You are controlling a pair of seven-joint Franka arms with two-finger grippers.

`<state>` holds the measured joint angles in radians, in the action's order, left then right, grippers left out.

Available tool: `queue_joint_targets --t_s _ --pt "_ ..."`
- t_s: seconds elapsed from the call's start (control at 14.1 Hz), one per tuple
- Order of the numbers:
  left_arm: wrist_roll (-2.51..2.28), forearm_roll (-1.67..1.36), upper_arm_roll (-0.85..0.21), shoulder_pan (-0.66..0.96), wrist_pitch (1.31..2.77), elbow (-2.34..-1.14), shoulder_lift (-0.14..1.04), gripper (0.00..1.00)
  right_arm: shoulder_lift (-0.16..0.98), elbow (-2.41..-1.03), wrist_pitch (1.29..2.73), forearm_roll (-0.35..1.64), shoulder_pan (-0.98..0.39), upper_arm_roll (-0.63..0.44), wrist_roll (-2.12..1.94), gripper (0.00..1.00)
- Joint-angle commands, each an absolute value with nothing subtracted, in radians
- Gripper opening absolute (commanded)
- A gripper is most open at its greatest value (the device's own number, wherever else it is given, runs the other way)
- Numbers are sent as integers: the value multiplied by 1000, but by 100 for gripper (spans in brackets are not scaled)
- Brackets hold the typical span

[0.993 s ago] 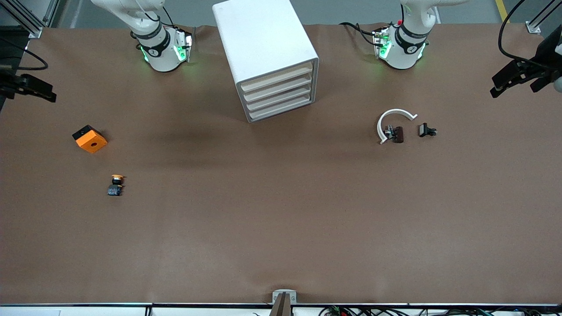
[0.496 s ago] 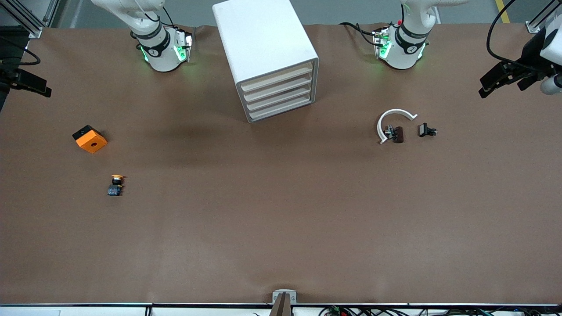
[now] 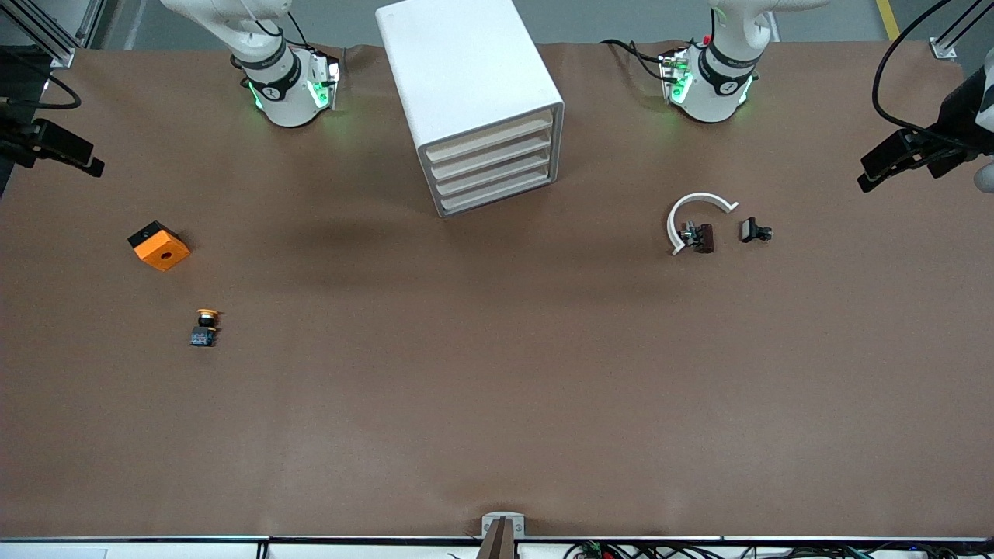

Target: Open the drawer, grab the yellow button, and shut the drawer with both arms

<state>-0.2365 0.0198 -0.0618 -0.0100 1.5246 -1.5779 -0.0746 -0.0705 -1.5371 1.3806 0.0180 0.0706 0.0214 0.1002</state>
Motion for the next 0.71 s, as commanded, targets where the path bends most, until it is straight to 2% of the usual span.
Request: queue_joint_targets --t_s 0.0,0.14,0.64 --pt "-210 29 -75 -9 1512 -1554 -66 100 -133 -1614 1416 25 29 -20 101 100" --pt "-171 34 -110 -8 1513 -1558 -77 100 -137 -1614 1414 26 28 -29 78 100" --pt "26 46 -101 -21 1513 -1555 -74 100 -150 -1608 1417 18 31 -29 51 100"
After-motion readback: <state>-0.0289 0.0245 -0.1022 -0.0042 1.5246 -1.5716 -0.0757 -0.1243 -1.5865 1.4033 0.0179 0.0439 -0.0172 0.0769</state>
